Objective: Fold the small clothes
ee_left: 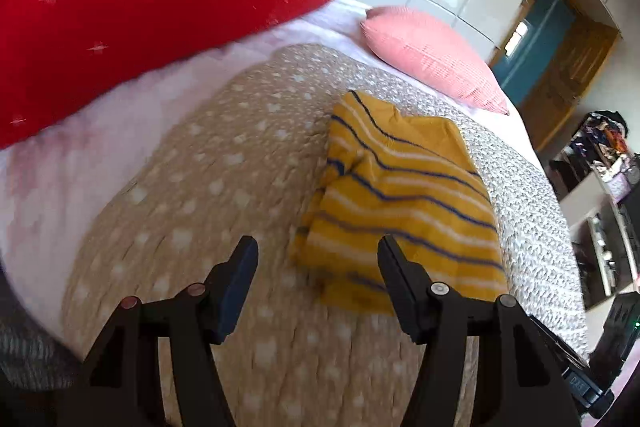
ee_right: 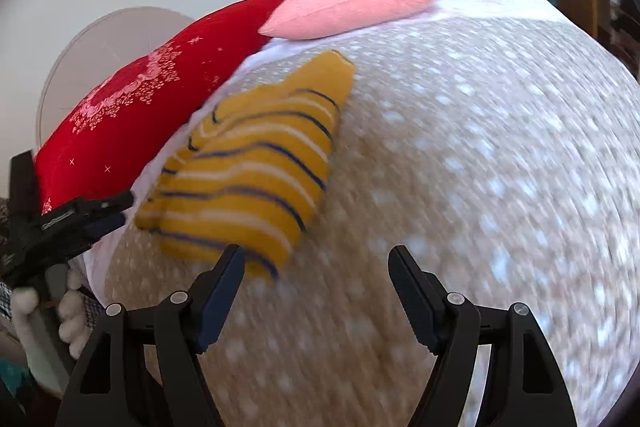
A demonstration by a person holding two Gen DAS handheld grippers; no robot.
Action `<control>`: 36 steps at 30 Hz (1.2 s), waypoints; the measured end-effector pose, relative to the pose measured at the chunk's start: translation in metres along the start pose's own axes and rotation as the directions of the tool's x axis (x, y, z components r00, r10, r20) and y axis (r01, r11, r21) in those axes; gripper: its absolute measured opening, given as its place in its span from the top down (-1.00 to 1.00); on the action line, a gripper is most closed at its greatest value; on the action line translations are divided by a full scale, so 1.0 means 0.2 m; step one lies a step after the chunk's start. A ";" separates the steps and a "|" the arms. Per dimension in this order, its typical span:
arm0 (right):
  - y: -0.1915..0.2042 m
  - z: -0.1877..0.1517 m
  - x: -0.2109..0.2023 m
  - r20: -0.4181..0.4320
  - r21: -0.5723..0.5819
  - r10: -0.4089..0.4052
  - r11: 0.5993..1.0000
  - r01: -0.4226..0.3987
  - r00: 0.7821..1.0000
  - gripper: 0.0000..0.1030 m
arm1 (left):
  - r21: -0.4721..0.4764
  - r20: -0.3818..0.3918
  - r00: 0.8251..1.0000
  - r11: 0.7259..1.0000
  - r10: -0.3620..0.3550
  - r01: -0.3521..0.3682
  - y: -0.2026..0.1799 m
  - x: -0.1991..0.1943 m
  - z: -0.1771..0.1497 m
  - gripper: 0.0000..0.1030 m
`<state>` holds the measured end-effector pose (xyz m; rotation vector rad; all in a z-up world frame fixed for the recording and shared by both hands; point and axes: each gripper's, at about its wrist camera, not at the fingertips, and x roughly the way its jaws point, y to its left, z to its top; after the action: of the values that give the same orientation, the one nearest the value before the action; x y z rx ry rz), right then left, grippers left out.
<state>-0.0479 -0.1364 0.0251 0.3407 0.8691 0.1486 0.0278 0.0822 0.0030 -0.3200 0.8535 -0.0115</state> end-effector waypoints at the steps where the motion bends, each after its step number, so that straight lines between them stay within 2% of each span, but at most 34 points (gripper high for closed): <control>1: -0.01 -0.04 -0.02 0.000 0.022 0.003 1.000 -0.003 1.000 -0.54 | 0.007 0.028 0.999 0.999 0.036 -0.036 -0.01 -0.06 -0.03 -0.20; 3: -0.06 -0.11 -0.08 0.009 0.067 -0.001 0.998 0.000 1.000 -0.54 | 0.012 0.105 0.988 0.993 0.114 -0.116 -0.05 -0.18 -0.10 -0.25; 6: -0.11 -0.18 -0.17 0.033 0.106 -0.018 0.994 0.015 0.999 -0.54 | 0.003 0.209 0.962 0.983 0.178 -0.182 -0.09 -0.35 -0.15 -0.42; 8: -0.11 -0.21 -0.21 0.038 0.128 -0.024 0.992 0.019 0.999 -0.54 | 0.007 0.283 0.939 0.979 0.196 -0.206 -0.11 -0.45 -0.17 -0.48; 10: -0.10 -0.24 -0.24 0.047 0.140 -0.015 0.990 0.009 0.999 -0.54 | 0.004 0.360 0.909 0.974 0.209 -0.226 -0.15 -0.57 -0.20 -0.72; 11: -0.09 -0.25 -0.26 0.055 0.141 -0.007 0.990 -0.001 0.998 -0.54 | 0.003 0.388 0.897 0.973 0.210 -0.229 -0.16 -0.61 -0.21 -0.77; 13: -0.06 -0.29 -0.30 0.070 0.132 -0.001 0.991 -0.008 0.998 -0.54 | 0.011 0.431 0.881 0.975 0.196 -0.222 -0.19 -0.70 -0.23 -0.89; 15: 0.00 -0.32 -0.33 0.079 0.096 -0.002 0.995 -0.006 0.997 -0.54 | 0.028 0.435 0.885 0.980 0.166 -0.198 -0.22 -0.76 -0.25 -0.90; 19: 0.13 -0.36 -0.41 0.112 0.018 -0.031 0.999 0.029 0.993 -0.54 | 0.062 0.414 0.905 0.989 0.097 -0.134 -0.26 -0.80 -0.30 -0.91; 24: 0.20 -0.38 -0.51 0.184 -0.019 -0.093 0.995 0.099 0.979 -0.54 | 0.095 0.377 0.925 0.991 0.048 -0.090 -0.27 -0.76 -0.32 -0.95; 28: 0.23 -0.41 -0.46 0.131 -0.028 -0.104 0.994 0.109 0.986 -0.54 | 0.110 0.306 0.947 0.985 0.097 -0.136 -0.25 -0.66 -0.34 -0.96; 32: 0.26 -0.43 -0.38 0.086 -0.041 -0.132 0.990 0.136 0.988 -0.54 | 0.104 0.215 0.974 0.990 0.075 -0.099 -0.18 -0.56 -0.37 -0.95; 36: 0.28 -0.44 -0.32 0.051 -0.053 -0.148 0.987 0.150 0.988 -0.54 | 0.082 0.150 0.987 0.994 0.065 -0.077 -0.11 -0.49 -0.39 -0.95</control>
<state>-0.1563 -0.0804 0.0383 0.2245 0.8392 0.0263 -0.0926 0.0544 0.0341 -0.2056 0.7157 0.0407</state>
